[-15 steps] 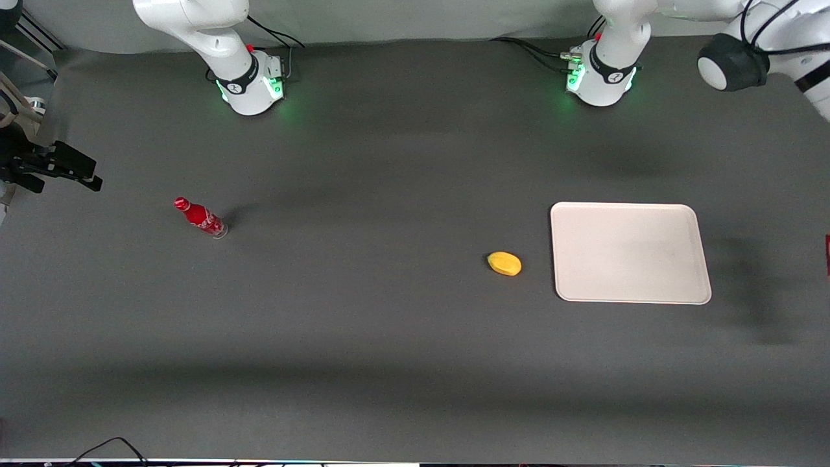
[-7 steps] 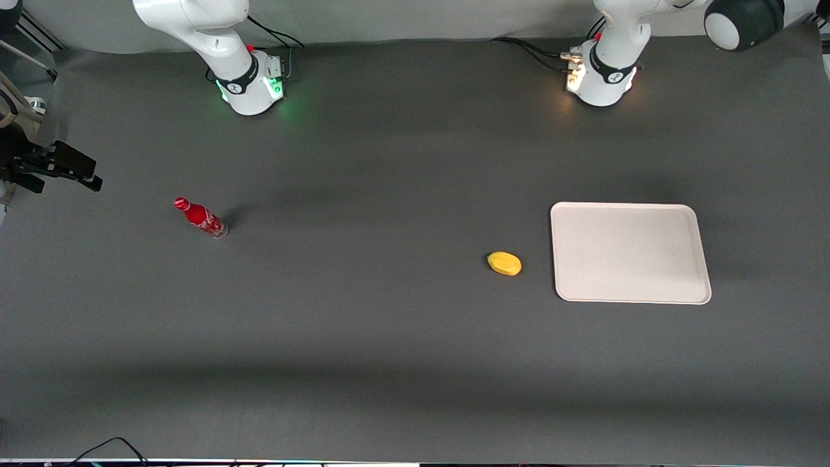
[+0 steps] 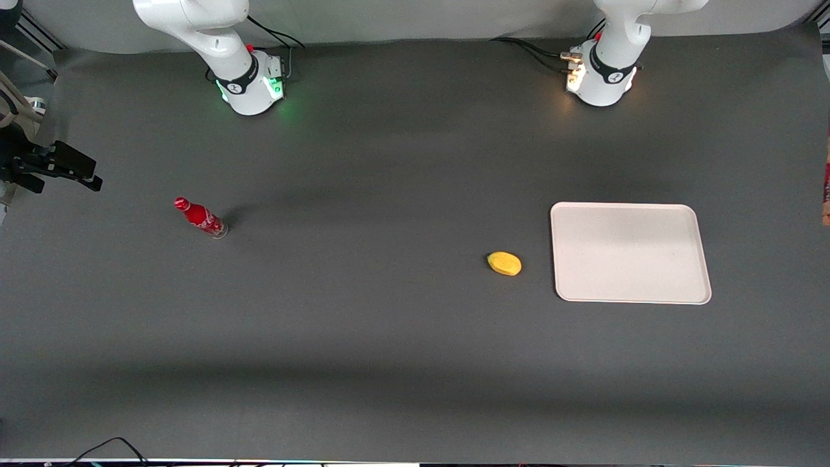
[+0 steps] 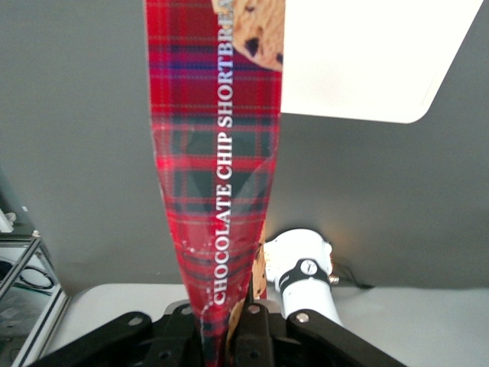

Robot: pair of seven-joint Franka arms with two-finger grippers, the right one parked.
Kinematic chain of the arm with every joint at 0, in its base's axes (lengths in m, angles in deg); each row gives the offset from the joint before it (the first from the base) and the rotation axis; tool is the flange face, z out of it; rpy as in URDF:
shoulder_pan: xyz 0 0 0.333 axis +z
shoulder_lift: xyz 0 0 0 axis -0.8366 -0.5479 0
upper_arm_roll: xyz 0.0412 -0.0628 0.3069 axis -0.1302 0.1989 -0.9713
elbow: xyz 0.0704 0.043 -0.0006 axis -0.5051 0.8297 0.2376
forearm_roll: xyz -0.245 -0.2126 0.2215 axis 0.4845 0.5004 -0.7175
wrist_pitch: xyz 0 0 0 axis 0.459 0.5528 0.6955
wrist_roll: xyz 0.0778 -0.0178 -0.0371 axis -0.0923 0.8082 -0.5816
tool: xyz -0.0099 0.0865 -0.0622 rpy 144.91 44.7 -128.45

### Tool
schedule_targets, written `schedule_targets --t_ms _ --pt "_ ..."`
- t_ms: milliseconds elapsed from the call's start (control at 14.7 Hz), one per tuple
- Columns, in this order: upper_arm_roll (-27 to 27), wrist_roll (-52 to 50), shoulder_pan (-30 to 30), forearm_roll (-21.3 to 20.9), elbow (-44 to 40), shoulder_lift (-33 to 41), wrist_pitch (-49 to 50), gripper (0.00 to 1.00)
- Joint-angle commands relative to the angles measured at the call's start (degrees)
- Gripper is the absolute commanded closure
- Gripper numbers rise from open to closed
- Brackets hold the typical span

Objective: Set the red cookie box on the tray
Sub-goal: 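Lower the cookie box onto the tray and open the left gripper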

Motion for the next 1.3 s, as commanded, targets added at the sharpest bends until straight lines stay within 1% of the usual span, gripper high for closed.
schedule_targets --t_ms 0,68,136,273,341,477,614,682,818,886,955,1023,1091,1159,1227 --pt "11.11 -10.94 -0.69 -5.46 30.95 17.45 -18.82 1.00" --pt "11.22 -11.05 -0.60 -5.47 38.44 19.84 -25.68 1.00" --pt "11.31 -11.05 -0.60 -5.47 43.91 20.56 -31.57 1.00" --pt "11.40 -10.70 -0.60 -5.39 51.23 19.61 -43.17 1.00" --pt "11.57 -10.61 -0.60 -5.30 53.96 17.95 -48.37 1.00" --pt "11.57 -9.83 -0.51 -5.03 56.79 13.30 -56.65 1.00" --pt "11.75 -8.77 -0.60 -3.72 57.32 8.90 -62.72 1.00" --pt "12.62 -8.77 -0.60 -2.24 57.24 6.88 -65.27 1.00" --pt "13.07 -5.71 -0.34 -0.91 57.15 3.53 -69.49 1.00" --pt "12.98 -4.21 -0.07 1.10 57.06 2.30 -70.99 1.00" --pt "12.98 -2.89 0.10 1.99 56.80 1.59 -71.53 0.25" --pt "12.89 -2.53 0.19 2.17 56.19 1.41 -71.10 0.00" --pt "12.63 -2.35 0.37 2.09 54.09 1.84 -69.27 0.00" --pt "12.28 -2.35 0.37 1.74 51.38 2.72 -63.51 0.00" --pt "12.02 -2.35 0.37 1.39 46.65 3.16 -55.27 0.00"
